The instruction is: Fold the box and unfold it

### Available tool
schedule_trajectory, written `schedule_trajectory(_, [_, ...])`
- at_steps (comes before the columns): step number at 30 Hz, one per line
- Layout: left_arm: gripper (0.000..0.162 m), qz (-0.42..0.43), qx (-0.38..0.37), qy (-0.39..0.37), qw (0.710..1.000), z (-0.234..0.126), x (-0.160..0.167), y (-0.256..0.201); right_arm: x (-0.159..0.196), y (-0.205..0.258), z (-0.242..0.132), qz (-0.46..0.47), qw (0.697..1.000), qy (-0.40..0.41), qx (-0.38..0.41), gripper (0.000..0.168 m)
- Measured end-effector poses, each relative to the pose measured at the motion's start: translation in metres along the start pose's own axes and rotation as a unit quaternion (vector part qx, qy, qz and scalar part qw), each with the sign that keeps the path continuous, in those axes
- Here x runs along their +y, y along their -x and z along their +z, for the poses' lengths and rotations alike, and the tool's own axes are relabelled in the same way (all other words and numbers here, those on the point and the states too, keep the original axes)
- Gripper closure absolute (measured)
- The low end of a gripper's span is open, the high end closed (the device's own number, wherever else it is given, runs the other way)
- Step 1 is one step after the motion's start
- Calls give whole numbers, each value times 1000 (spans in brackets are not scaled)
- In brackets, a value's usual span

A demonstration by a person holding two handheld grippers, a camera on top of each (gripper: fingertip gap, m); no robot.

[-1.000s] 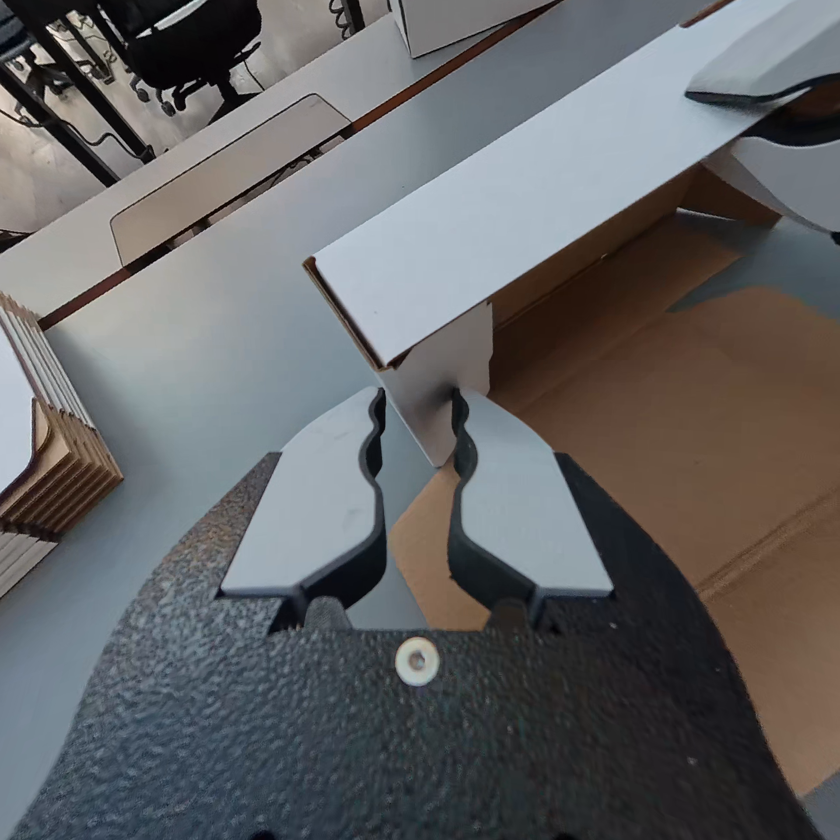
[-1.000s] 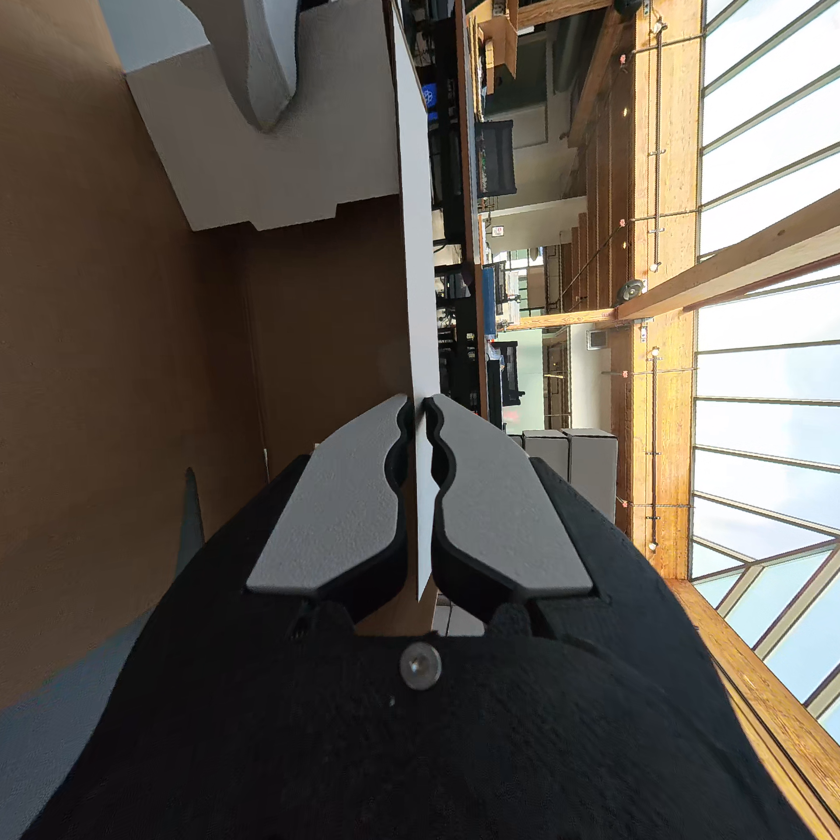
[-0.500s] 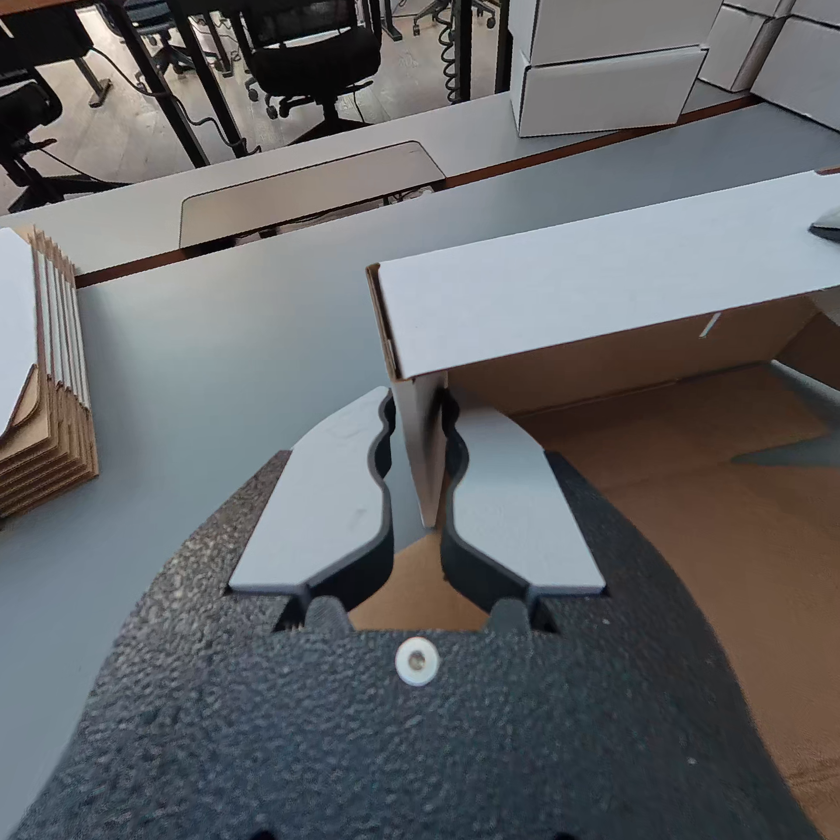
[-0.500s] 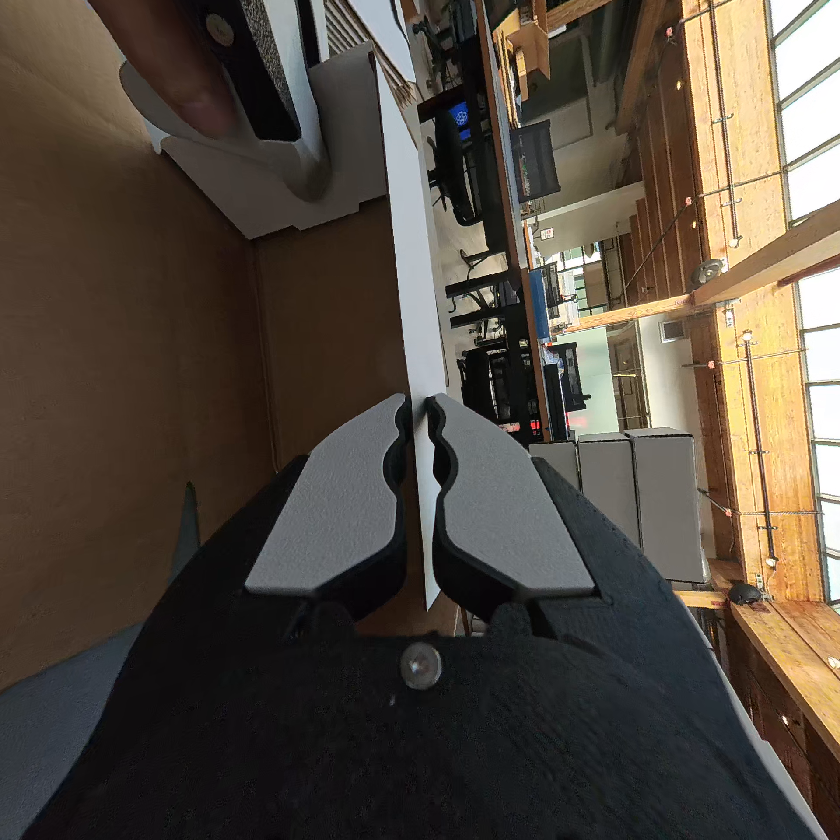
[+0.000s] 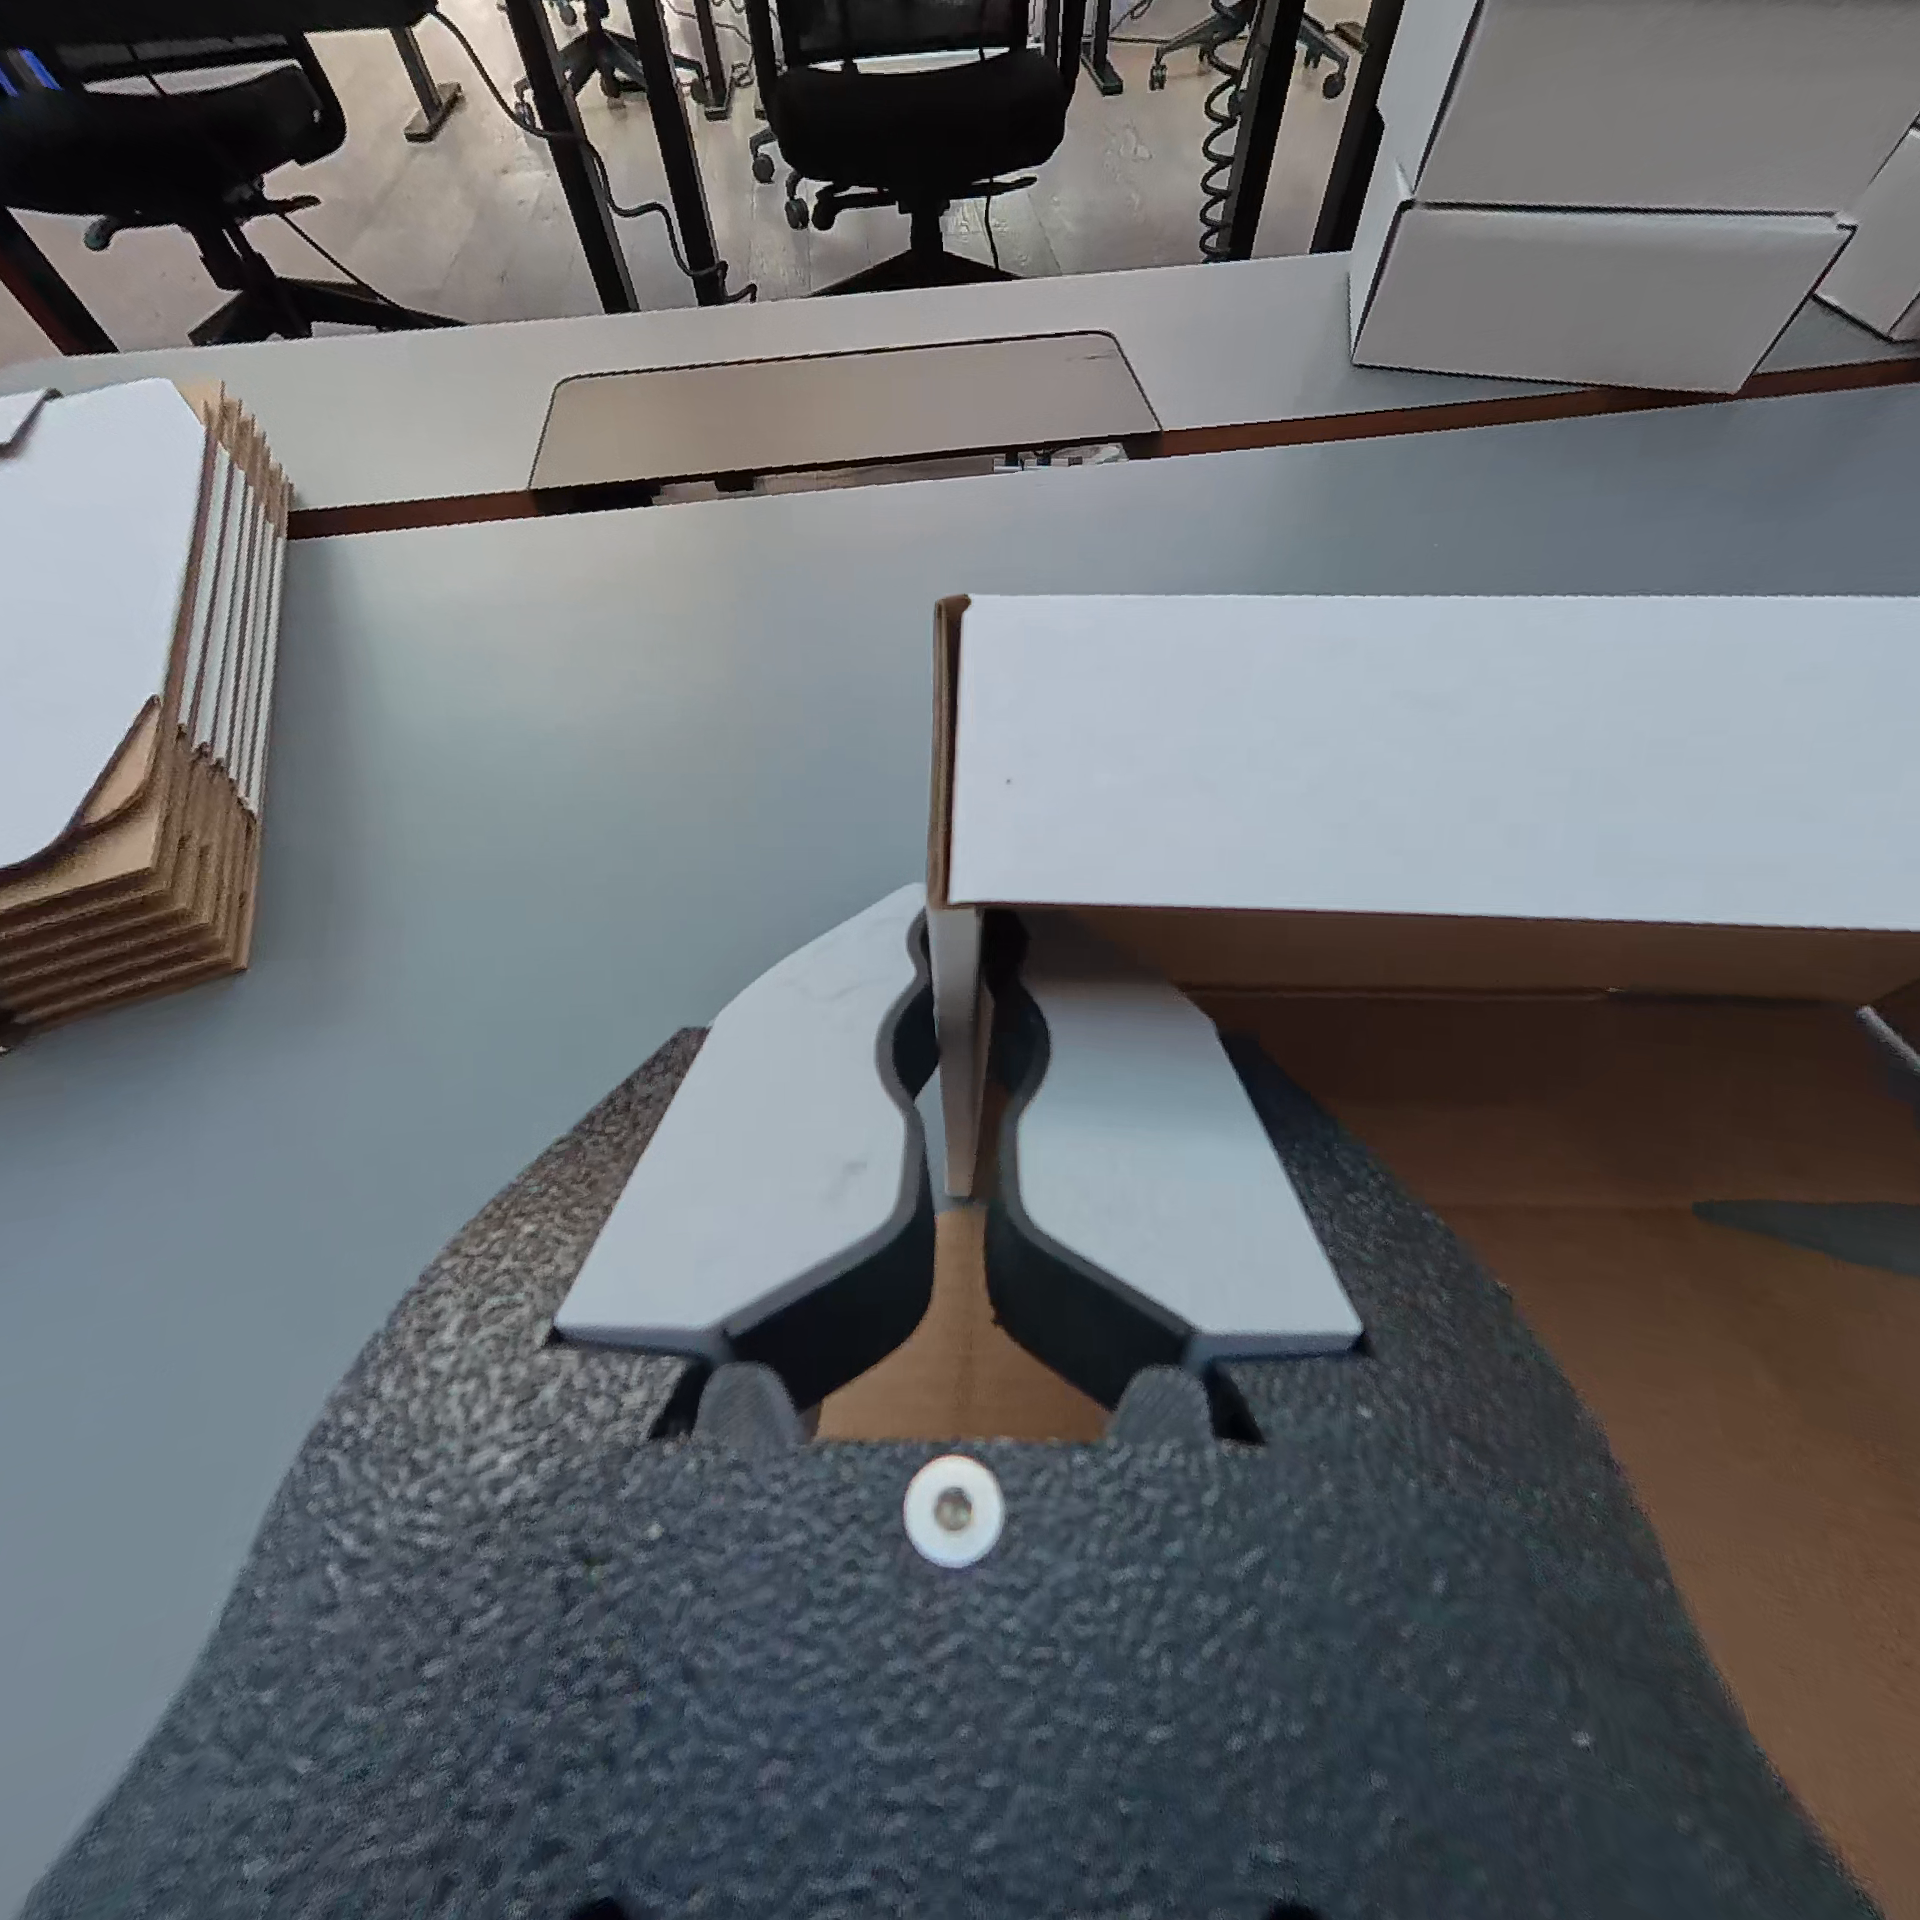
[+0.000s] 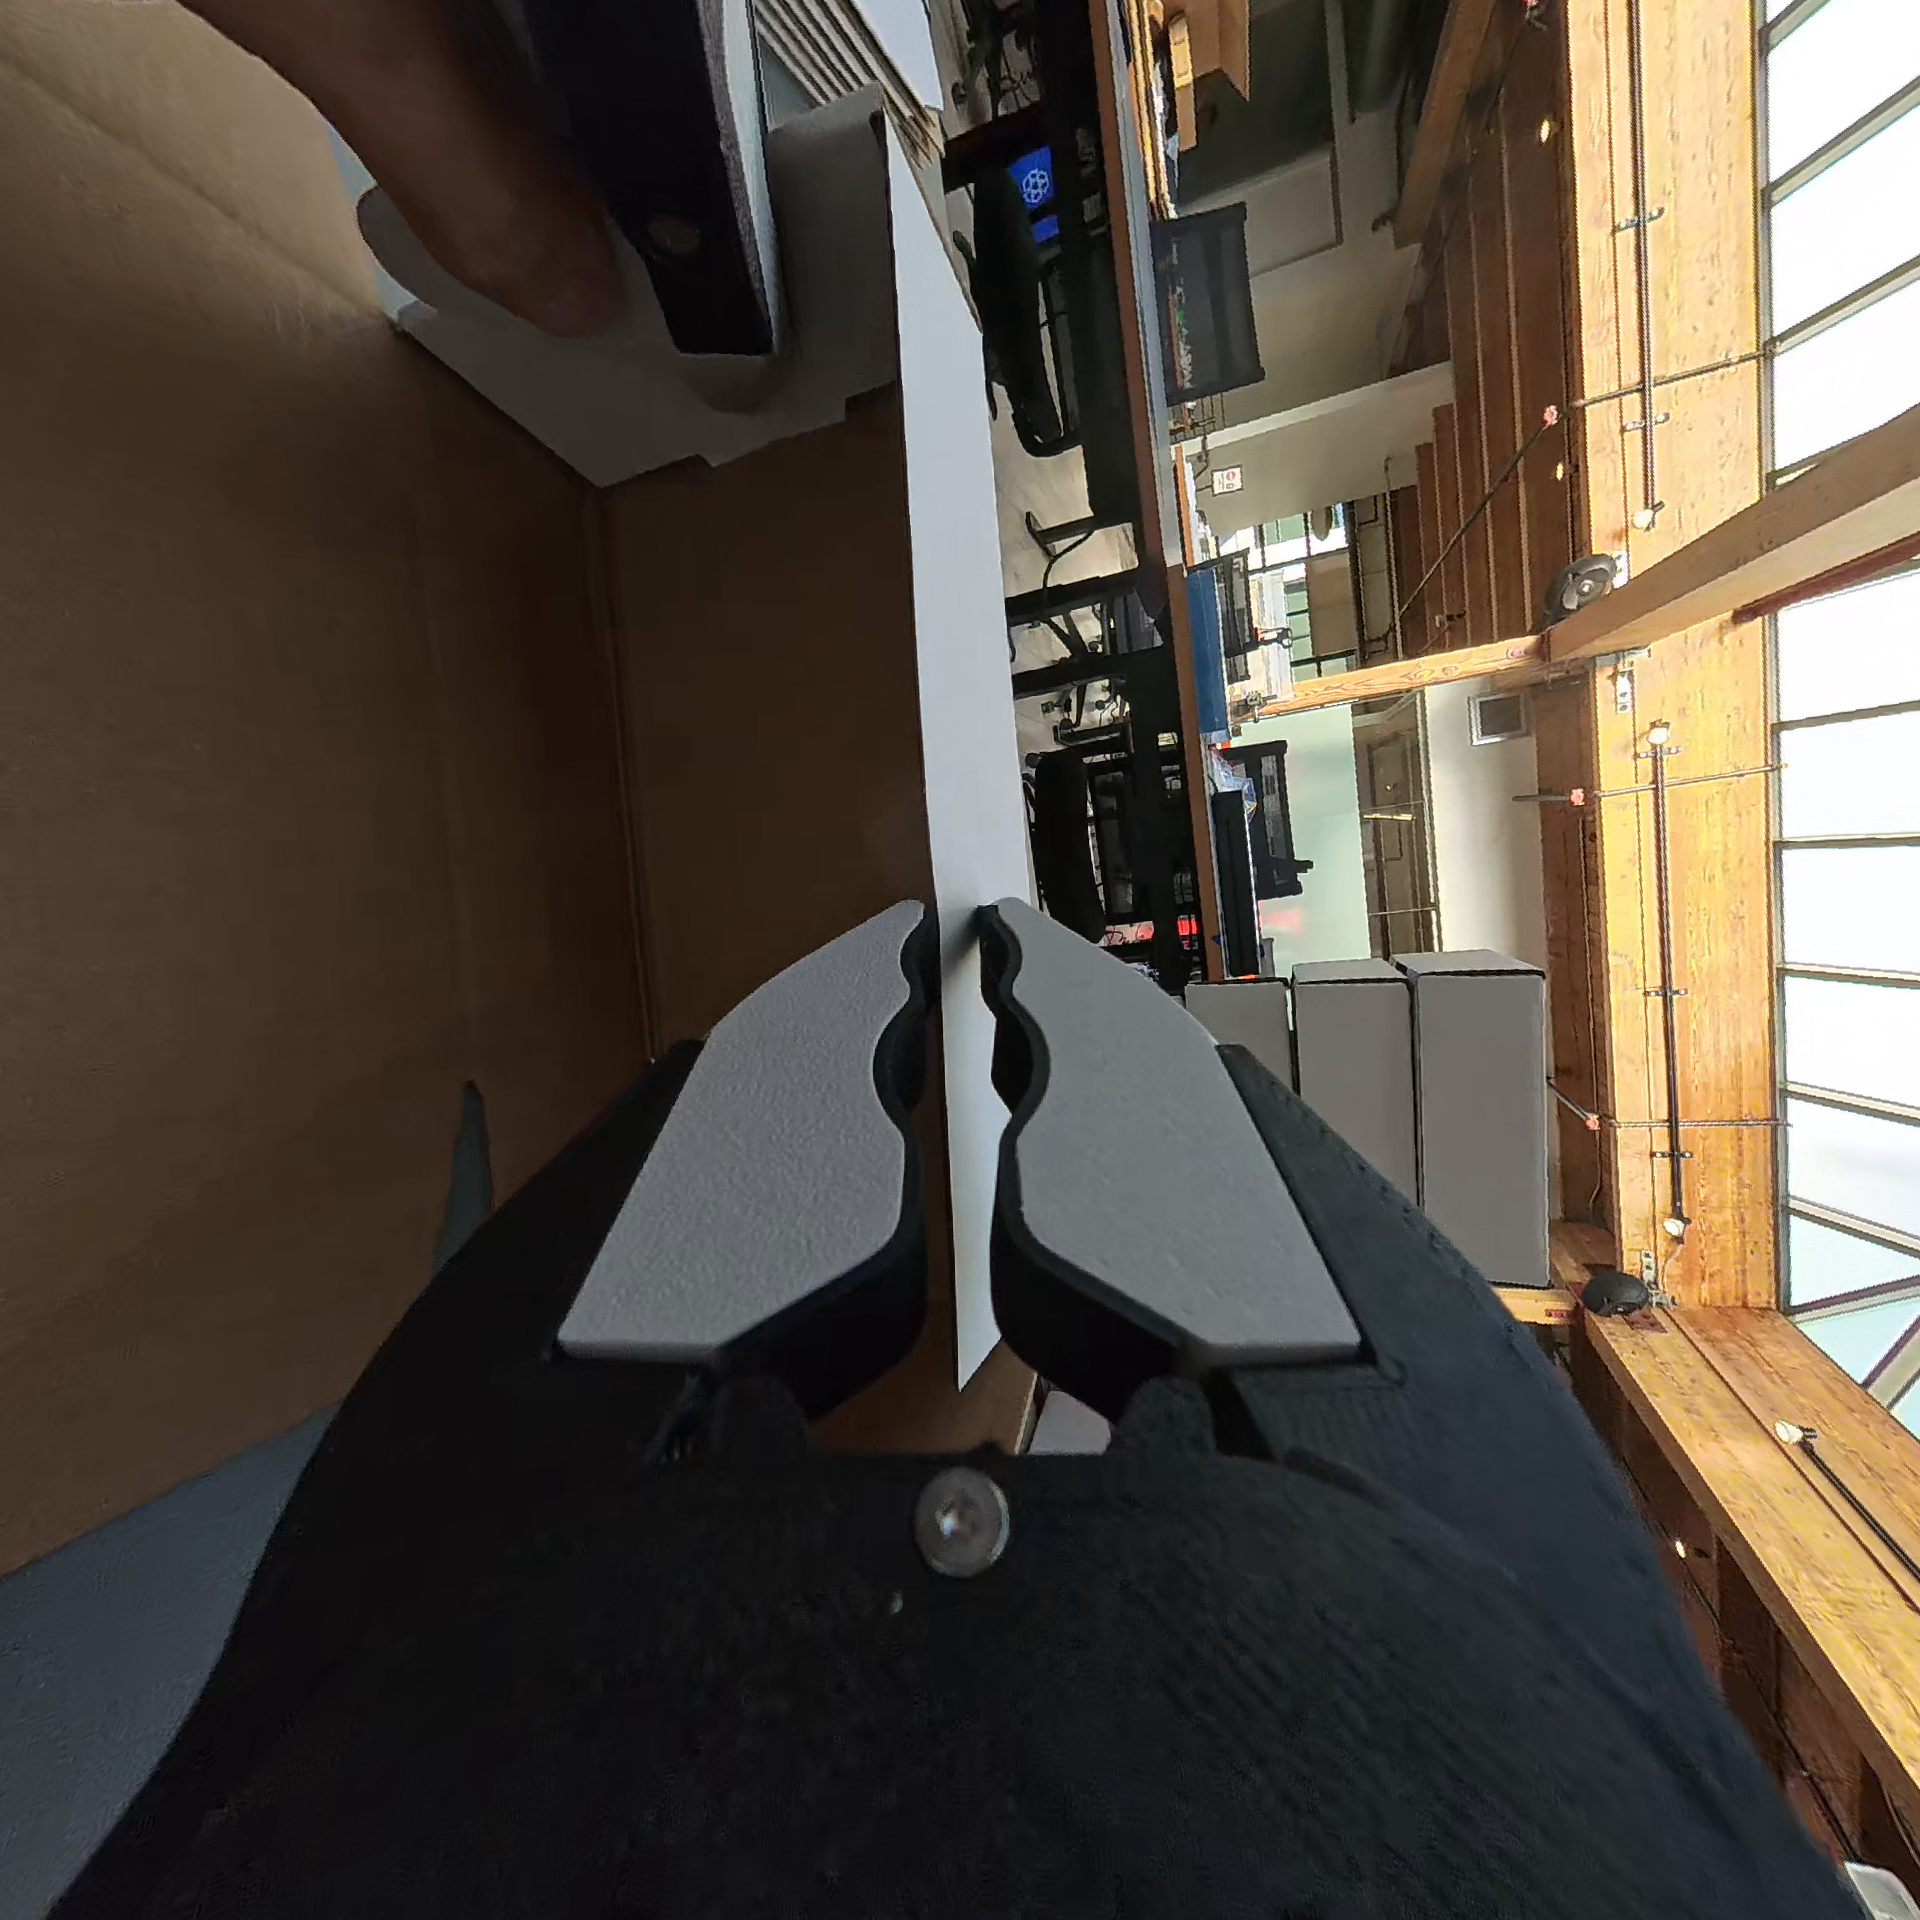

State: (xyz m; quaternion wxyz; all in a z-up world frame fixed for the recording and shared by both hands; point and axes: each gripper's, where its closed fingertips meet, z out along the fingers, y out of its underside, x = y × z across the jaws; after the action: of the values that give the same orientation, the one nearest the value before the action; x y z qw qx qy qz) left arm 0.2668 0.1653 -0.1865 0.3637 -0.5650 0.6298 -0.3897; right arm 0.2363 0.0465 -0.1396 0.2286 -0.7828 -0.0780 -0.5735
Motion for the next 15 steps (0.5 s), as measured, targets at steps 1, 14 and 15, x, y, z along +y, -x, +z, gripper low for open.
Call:
schedule_trajectory(1, [157, -17, 4, 1, 1000, 0, 0, 0, -1, 1, 0, 3, 1000, -1, -2, 160])
schedule_trajectory(14, [153, 3, -21, 0, 1000, 3, -1, 2, -2, 2, -1, 4, 1000, 17, -18, 160])
schedule_trajectory(15, [155, -3, -11, 1, 1000, 3, 0, 1, -1, 2, -1, 7, 1000, 18, -19, 160])
